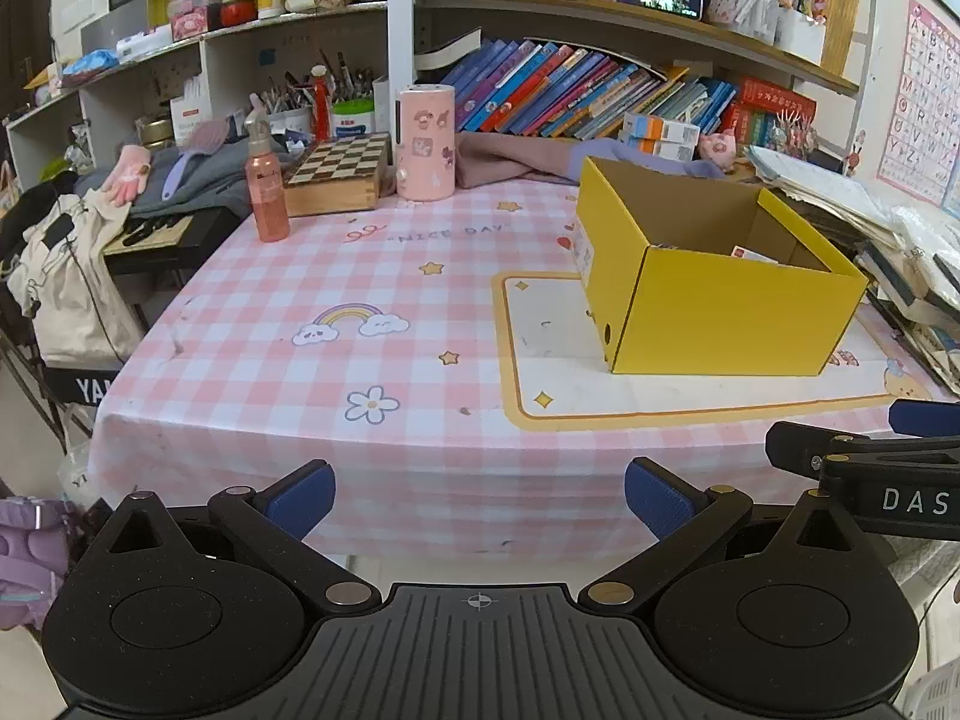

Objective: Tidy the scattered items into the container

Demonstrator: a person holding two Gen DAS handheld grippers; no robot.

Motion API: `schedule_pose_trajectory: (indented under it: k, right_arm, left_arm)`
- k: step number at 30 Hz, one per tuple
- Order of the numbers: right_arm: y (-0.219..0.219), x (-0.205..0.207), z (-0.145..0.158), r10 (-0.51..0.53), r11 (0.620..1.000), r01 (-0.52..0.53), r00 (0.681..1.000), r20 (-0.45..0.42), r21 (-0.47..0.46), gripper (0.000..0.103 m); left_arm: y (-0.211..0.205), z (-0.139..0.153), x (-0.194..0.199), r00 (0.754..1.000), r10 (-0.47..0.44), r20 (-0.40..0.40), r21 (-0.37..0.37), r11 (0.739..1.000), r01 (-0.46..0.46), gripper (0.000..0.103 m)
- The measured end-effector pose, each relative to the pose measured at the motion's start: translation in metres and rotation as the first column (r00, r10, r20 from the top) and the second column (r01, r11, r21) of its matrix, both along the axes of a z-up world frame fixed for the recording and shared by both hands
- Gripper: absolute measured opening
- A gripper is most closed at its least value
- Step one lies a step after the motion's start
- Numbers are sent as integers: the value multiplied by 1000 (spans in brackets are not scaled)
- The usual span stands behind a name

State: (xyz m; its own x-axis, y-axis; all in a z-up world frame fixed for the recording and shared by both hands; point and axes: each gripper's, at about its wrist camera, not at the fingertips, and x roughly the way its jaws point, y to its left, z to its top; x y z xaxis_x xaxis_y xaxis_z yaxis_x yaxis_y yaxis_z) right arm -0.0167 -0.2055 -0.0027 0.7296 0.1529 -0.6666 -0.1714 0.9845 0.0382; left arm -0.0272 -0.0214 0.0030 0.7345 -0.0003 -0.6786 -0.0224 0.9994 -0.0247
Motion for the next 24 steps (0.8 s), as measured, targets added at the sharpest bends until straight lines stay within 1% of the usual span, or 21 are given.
schedule_pose_trajectory:
  k: [24]
  right_arm:
    - [1, 3, -3, -10, 1000, 10, 1000, -10, -4, 103]
  left_arm:
    - [0, -4, 5, 1000, 1, -27, 5, 1000, -1, 103]
